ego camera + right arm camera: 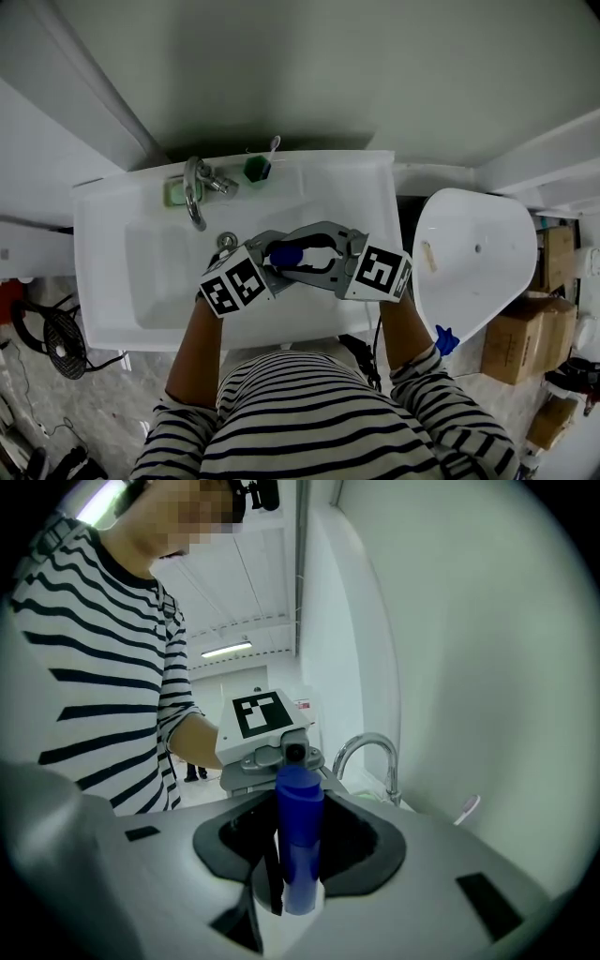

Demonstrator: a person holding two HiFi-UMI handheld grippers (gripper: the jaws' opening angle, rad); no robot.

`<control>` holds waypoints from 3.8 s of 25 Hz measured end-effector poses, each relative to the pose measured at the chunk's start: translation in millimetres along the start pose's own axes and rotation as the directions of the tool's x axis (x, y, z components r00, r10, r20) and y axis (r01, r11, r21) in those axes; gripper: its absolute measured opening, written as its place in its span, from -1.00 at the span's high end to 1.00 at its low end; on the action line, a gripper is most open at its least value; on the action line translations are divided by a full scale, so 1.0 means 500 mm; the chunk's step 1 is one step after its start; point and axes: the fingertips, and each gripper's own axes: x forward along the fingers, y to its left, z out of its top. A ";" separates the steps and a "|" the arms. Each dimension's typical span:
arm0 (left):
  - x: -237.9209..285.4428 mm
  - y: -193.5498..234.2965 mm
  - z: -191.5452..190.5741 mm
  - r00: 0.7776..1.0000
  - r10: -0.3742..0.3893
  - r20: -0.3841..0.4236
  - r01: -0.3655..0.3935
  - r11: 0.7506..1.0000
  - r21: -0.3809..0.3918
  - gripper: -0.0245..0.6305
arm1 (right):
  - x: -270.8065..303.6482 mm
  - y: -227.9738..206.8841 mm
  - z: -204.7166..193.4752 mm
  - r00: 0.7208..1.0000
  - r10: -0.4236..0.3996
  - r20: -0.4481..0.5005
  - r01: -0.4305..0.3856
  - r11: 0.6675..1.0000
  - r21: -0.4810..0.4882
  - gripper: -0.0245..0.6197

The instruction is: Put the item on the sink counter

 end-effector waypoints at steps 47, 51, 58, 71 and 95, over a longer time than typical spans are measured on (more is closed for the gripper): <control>-0.087 0.072 -0.079 0.953 0.293 0.078 -0.274 0.943 -0.187 0.91 | -0.021 -0.312 -0.098 0.923 -0.376 -0.078 0.382 0.919 0.097 0.46; -0.087 0.077 -0.076 0.953 0.289 0.089 -0.269 0.944 -0.190 0.91 | -0.015 -0.347 -0.104 0.898 -0.434 -0.074 0.439 0.893 0.097 0.46; -0.080 0.084 -0.079 0.956 0.279 0.092 -0.258 0.947 -0.191 0.91 | -0.011 -0.412 -0.127 0.832 -0.551 -0.064 0.555 0.823 0.120 0.46; -0.074 0.088 -0.083 0.960 0.268 0.087 -0.249 0.951 -0.183 0.91 | -0.014 -0.469 -0.154 0.748 -0.662 -0.047 0.660 0.735 0.156 0.46; -0.078 0.086 -0.074 0.953 0.289 0.090 -0.272 0.948 -0.166 0.91 | -0.025 -0.464 -0.155 0.684 -0.728 -0.045 0.724 0.670 0.162 0.32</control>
